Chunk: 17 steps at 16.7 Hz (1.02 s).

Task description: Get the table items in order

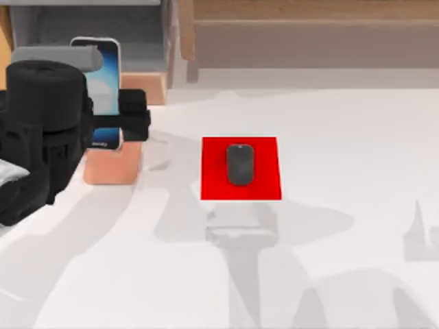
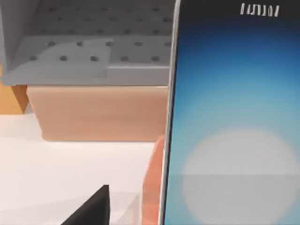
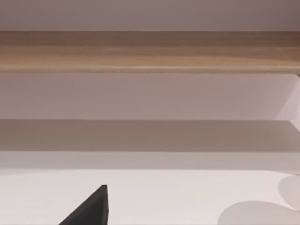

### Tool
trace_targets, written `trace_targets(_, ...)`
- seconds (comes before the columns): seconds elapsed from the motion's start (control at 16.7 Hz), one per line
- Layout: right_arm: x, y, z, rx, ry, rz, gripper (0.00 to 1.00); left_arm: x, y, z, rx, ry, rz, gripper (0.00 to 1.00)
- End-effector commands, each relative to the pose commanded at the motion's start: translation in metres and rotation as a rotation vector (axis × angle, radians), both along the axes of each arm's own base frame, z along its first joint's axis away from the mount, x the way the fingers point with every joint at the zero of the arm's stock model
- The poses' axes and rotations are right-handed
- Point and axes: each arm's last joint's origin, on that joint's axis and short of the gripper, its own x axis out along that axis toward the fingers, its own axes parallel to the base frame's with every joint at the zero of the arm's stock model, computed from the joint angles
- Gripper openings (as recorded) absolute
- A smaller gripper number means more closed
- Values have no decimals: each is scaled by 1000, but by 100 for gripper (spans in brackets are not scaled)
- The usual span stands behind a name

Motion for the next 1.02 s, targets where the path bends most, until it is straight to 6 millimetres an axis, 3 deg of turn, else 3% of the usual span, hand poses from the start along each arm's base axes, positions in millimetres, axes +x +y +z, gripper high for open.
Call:
trace_targets(0.18,0,0,0,0,0,0,100,-3,5,2,-5,-6,7,100)
trace_targets(0.42,0,0,0,0,0,0,100,-24,27,12,-24,-41,21,100)
trace_targets(0.72,0,0,0,0,0,0,100,-70,62,17,-46,-118,16,100)
trace_targets(1.02,0,0,0,0,0,0,100,-120,91,3,-53,-238,21,100)
